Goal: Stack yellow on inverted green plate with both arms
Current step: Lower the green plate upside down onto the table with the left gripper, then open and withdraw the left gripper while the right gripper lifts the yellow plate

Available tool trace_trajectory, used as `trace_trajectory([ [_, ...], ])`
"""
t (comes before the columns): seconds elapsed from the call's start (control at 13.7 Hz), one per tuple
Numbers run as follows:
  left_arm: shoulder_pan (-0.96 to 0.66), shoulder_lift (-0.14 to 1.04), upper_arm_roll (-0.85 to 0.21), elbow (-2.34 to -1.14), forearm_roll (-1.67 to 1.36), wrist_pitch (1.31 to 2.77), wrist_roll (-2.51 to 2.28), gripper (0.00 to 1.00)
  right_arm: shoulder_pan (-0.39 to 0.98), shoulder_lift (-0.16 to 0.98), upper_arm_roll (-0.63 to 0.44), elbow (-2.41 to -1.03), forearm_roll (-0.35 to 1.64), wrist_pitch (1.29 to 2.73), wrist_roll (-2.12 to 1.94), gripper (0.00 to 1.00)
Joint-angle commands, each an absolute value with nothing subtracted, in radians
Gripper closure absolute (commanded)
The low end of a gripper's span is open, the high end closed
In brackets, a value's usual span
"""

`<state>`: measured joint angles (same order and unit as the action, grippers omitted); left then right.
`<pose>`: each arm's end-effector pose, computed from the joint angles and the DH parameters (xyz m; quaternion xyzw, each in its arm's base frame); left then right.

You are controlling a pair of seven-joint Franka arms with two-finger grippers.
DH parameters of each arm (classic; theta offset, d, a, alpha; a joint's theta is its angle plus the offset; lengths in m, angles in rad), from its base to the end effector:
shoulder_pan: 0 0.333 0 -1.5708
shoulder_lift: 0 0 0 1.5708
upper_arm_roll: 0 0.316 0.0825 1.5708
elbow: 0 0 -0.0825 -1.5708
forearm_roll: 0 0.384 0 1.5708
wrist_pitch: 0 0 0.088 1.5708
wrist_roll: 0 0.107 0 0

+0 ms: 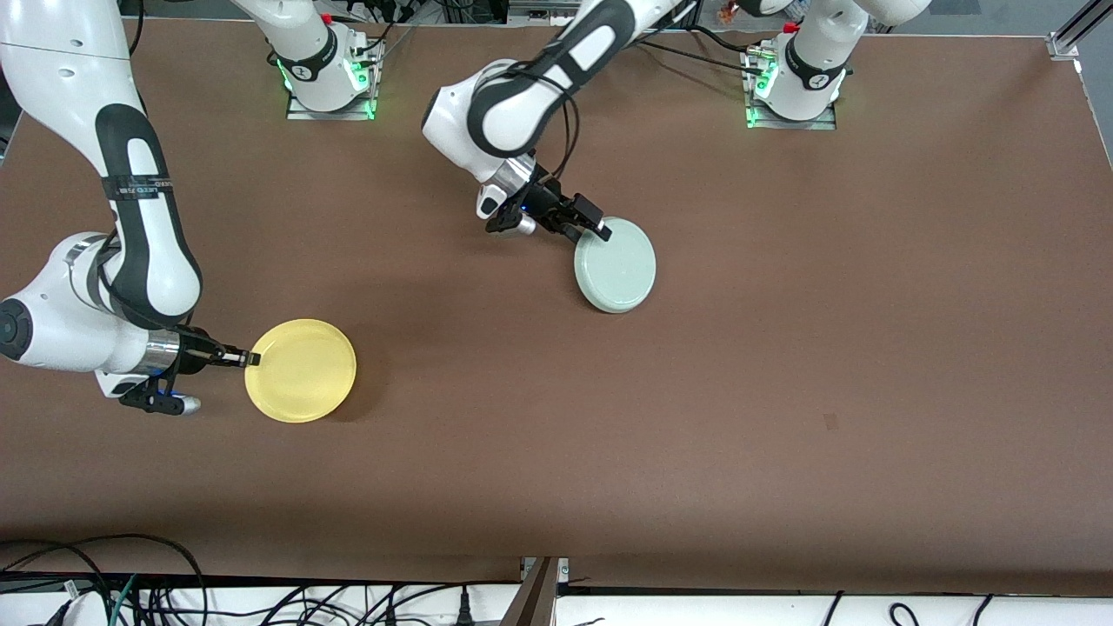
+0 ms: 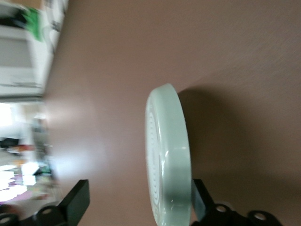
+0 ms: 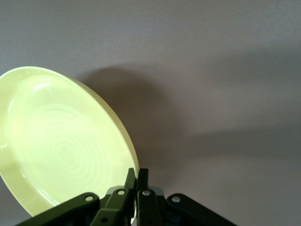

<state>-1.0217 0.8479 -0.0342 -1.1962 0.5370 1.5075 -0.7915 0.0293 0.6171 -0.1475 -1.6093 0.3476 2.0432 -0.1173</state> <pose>0.3993 -0.5766 0.2545 -0.9183 0.1744 -0.0421 0.3529 0.6726 -0.0491 0.2578 -0.9875 0.0829 0.0722 0.1126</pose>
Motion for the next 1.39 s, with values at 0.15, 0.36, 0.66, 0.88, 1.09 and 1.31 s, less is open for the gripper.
trace_trajectory([
  [0.15,-0.838,0.689,-0.048,-1.224,0.227,1.713,-0.735,0.0,0.012,0.557,-0.149,-1.566,0.362,1.905,-0.147,1.0],
  [0.36,-0.711,0.609,-0.049,-1.238,0.169,1.706,-0.551,0.0,0.018,0.552,-0.135,-1.557,0.364,1.873,-0.126,1.0],
  [0.66,-0.472,0.529,-0.048,-1.236,0.023,1.695,-0.326,0.0,0.057,0.569,-0.063,-1.56,0.431,1.89,-0.074,1.0],
  [0.88,-0.319,0.477,-0.041,-1.233,0.035,1.675,-0.064,0.0,0.161,0.586,-0.063,-1.559,0.48,1.956,0.097,1.0],
  [1.09,-0.233,0.414,-0.035,-1.23,0.034,1.588,0.037,0.0,0.282,0.609,-0.061,-1.559,0.544,2.084,0.283,1.0],
  [1.31,-0.134,0.287,-0.034,-1.334,0.021,1.551,0.145,0.0,0.388,0.647,-0.061,-1.557,0.561,2.238,0.411,1.0],
])
